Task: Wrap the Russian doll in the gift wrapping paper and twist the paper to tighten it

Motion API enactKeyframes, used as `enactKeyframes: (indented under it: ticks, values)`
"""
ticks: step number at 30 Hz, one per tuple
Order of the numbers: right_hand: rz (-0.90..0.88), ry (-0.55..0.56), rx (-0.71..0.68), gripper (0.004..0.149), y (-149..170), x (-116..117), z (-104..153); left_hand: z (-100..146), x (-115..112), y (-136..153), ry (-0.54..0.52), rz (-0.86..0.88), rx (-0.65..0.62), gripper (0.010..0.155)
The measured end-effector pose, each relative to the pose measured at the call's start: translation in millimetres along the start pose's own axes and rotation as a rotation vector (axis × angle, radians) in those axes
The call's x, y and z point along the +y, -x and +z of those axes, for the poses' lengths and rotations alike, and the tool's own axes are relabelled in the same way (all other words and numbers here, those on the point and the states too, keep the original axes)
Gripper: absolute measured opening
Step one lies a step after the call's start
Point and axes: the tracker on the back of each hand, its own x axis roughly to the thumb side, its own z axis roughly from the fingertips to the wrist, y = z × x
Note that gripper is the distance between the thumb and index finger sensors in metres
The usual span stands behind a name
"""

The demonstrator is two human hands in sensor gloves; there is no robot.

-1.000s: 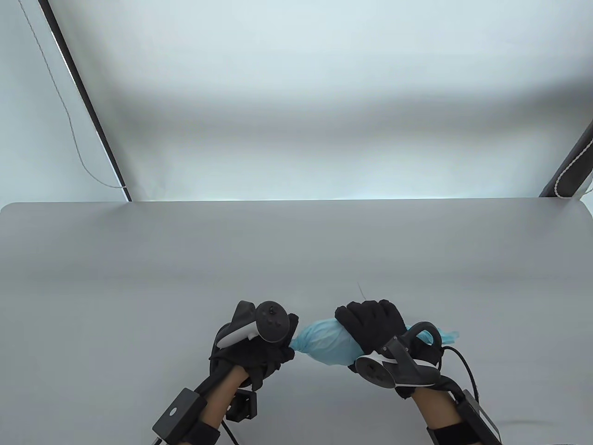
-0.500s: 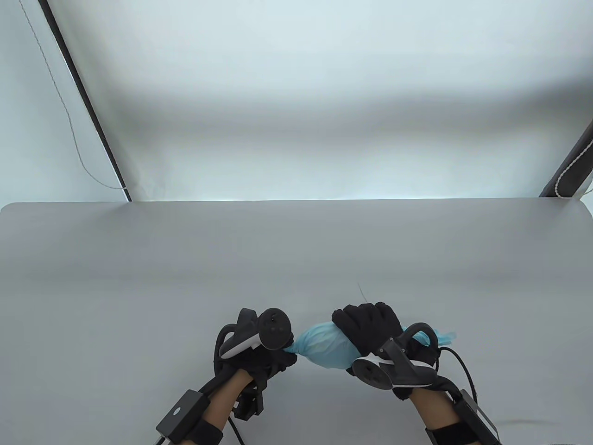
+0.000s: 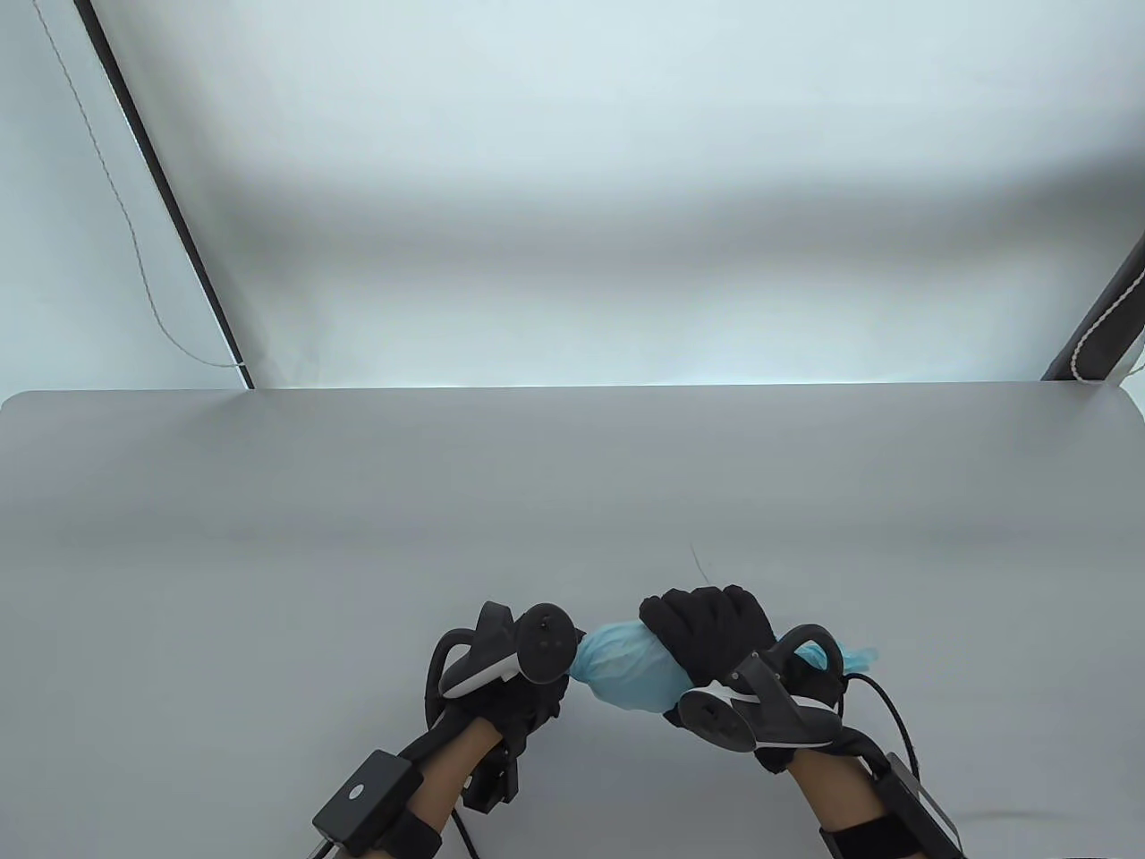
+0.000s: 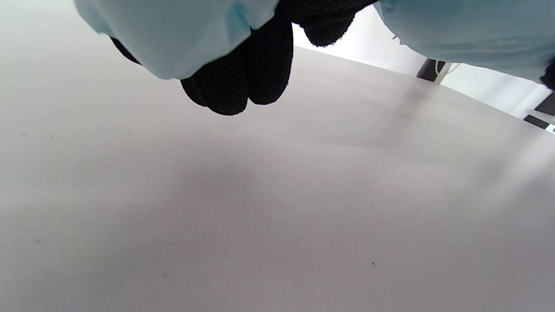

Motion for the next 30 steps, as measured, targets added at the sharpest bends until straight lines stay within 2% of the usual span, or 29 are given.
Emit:
enactKeyframes:
  ticks: [5, 12, 18, 19, 21, 23, 24, 28, 30]
  values:
    - [-0.021, 0.005, 0.02, 0.115, 2.2, -0.1, -0.1, 1.6, 1.9, 0.4, -0.053, 0.028, -0.035, 0.051]
    - [-0.023, -0.016, 0.041, 0.115, 8.1, 1.0, 0.7, 3.1, 3.7, -0.1, -0.014, 0.012, -0.049, 0.057]
    - [-0.007, -0.02, 0.058, 0.115, 13.2, 1.3, 2.2, 4.5, 5.0, 0.3, 0.011, -0.015, -0.075, 0.069]
    - [-0.006, -0.025, 0.062, 0.115, 13.9, 2.0, 2.1, 5.4, 5.5, 1.0, 0.01, -0.01, -0.079, 0.078]
    - [-0.012, -0.037, 0.068, 0.115, 15.8, 3.6, 1.6, 7.1, 8.2, 2.5, 0.044, 0.034, -0.103, 0.087]
    - [-0.026, -0.034, 0.085, 0.116, 18.9, 3.2, 2.0, 10.2, 14.0, 7.0, 0.064, 0.106, -0.149, 0.089]
    - [-0.025, -0.026, 0.091, 0.116, 20.5, 1.7, 2.2, 11.5, 16.3, 10.3, 0.081, 0.198, -0.179, 0.088]
    - [-0.026, -0.015, 0.086, 0.116, 22.3, -1.5, 4.5, 11.9, 21.4, 24.0, 0.1, 0.522, -0.199, 0.072]
    - [-0.03, -0.009, 0.076, 0.115, 20.8, -2.5, 4.7, 11.4, 24.7, 29.8, 0.16, 0.609, -0.195, 0.066]
